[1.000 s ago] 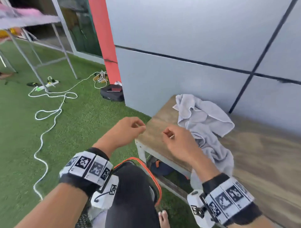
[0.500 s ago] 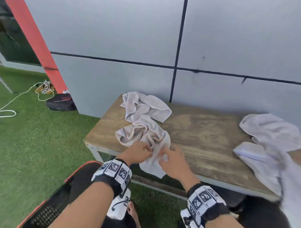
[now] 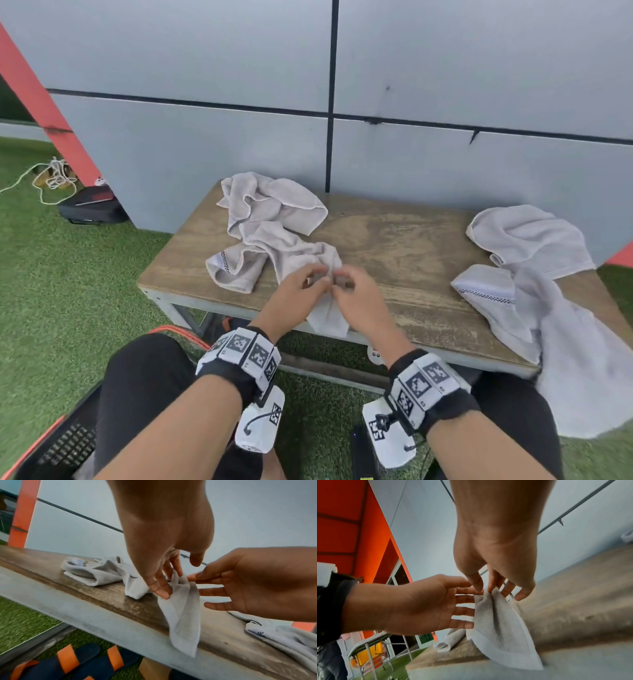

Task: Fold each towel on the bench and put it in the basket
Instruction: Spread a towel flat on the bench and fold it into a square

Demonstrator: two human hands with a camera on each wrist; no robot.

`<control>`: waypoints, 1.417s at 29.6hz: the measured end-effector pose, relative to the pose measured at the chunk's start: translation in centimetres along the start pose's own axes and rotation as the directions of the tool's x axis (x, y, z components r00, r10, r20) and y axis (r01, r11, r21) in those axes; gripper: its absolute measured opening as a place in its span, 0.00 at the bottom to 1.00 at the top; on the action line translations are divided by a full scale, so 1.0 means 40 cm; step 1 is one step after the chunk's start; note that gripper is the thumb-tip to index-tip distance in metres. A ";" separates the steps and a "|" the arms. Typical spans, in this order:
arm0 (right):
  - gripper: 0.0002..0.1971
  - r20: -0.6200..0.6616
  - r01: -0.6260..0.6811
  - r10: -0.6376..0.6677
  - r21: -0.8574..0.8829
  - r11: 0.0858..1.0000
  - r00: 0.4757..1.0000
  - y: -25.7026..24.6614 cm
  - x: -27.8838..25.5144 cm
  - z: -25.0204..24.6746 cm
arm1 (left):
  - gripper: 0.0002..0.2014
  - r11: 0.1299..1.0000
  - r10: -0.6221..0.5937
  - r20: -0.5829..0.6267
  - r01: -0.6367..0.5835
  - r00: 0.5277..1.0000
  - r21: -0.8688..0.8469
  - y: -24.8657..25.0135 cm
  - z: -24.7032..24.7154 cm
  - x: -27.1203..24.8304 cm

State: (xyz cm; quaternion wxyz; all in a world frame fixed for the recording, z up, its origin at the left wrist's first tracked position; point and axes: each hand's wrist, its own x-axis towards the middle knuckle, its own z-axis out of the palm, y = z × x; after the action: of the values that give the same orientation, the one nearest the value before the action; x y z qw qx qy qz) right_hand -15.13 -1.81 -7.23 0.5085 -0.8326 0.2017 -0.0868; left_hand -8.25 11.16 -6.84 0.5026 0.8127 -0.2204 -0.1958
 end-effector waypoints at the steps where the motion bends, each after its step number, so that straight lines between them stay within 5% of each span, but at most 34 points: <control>1: 0.09 -0.021 0.019 -0.019 0.002 1.000 1.000 -0.004 0.010 -0.029 | 0.13 0.999 0.034 0.003 -0.034 0.999 -0.002 0.012 0.004 0.009; 7: 0.19 -0.192 0.082 -0.097 -0.083 0.993 0.977 -0.009 0.069 -0.210 | 0.17 0.983 0.047 0.007 -0.048 0.999 0.175 0.017 0.030 0.060; 12: 0.22 -0.250 0.046 -0.104 -0.228 0.973 0.963 0.036 0.075 -0.311 | 0.33 0.767 -0.231 -0.166 0.284 0.959 0.576 -0.042 0.021 0.053; 18: 0.22 -0.032 -0.121 0.117 -0.353 0.928 0.993 0.116 0.039 -0.334 | 0.34 0.683 -0.264 -0.031 0.209 0.964 0.699 -0.108 -0.001 0.028; 21: 0.09 -0.035 -0.152 0.149 -0.347 0.926 0.988 0.129 0.033 -0.303 | 0.30 0.711 -0.174 -0.077 0.180 0.982 0.680 -0.122 -0.003 0.034; 26: 0.14 -0.037 -0.047 0.035 -0.400 0.916 0.999 0.120 0.027 -0.229 | 0.09 0.830 -0.124 -0.106 0.162 0.987 0.533 -0.119 -0.011 0.043; 30: 0.15 0.102 0.057 -0.018 -0.389 0.920 0.995 0.087 0.028 -0.185 | 0.08 0.893 -0.030 -0.113 0.077 0.993 0.444 -0.096 -0.007 0.058; 35: 0.24 0.172 0.225 -0.183 -0.264 0.938 0.968 0.031 0.029 -0.133 | 0.05 0.922 0.275 -0.035 -0.254 0.961 0.293 0.007 0.009 0.066; 40: 0.05 0.107 0.361 -0.345 -0.298 0.884 0.932 0.001 0.056 -0.127 | 0.09 0.909 0.363 -0.020 -0.349 0.932 0.230 0.059 0.021 0.069; 42: 0.05 0.075 0.353 -0.346 -0.268 0.897 0.935 0.000 0.058 -0.143 | 0.06 0.928 0.337 -0.043 -0.324 0.941 0.186 0.058 0.021 0.065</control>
State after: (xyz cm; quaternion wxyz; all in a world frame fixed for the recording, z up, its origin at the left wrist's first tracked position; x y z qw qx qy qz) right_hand -15.04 -7.44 -4.70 0.3656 -0.9191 0.0527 -0.1367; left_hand -6.94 8.20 -5.33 0.4624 0.8119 -0.3517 -0.0581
